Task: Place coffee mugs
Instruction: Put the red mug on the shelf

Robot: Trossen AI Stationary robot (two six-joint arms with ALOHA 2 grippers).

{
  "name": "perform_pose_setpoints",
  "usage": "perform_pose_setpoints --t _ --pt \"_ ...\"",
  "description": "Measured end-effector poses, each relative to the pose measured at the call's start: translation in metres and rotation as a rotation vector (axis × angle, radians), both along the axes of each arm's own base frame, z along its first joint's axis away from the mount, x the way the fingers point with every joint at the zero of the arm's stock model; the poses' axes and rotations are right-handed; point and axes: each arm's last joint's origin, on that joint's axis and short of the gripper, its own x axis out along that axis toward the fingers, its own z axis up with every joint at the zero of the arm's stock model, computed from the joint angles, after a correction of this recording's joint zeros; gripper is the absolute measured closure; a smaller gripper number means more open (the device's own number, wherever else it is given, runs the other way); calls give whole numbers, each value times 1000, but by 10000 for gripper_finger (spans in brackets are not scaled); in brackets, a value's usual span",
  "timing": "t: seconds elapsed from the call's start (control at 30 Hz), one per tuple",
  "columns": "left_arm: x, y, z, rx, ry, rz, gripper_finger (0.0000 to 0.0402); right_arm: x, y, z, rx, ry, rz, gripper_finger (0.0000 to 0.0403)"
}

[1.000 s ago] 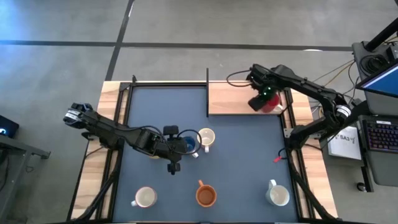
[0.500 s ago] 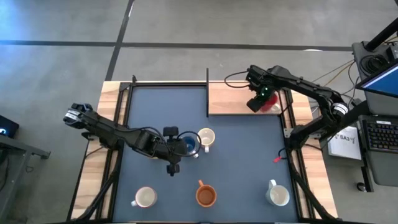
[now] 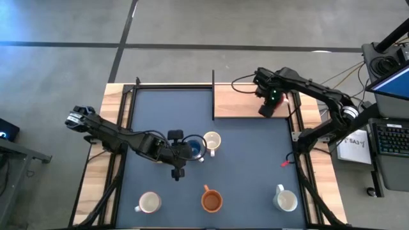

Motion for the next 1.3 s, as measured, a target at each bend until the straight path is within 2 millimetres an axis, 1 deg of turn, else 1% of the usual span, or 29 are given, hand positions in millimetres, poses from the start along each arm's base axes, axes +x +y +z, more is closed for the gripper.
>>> perform_pose_setpoints --t 0.2,0.33,0.4,0.53,0.8,0.97,1.07,1.3 --pt "0 0 0 -12 -4 16 292 -6 5 2 41 50 171 386" --pt "0 0 0 -12 -4 16 292 -8 5 4 12 84 243 386" --pt "0 0 0 -12 -5 16 292 -9 5 5 -11 115 258 386" --pt "0 0 0 -17 -7 23 292 -10 5 5 -9 117 259 383" --pt "0 0 0 -21 -8 28 292 -10 5 5 -10 116 257 353" --pt "0 0 0 -21 -8 29 292 -11 7 7 -16 104 194 345" --pt "0 0 0 -21 -8 29 292 -11 8 9 -9 70 103 341" --pt "0 0 0 -21 -8 28 292 -11 12 10 66 4 -67 326"
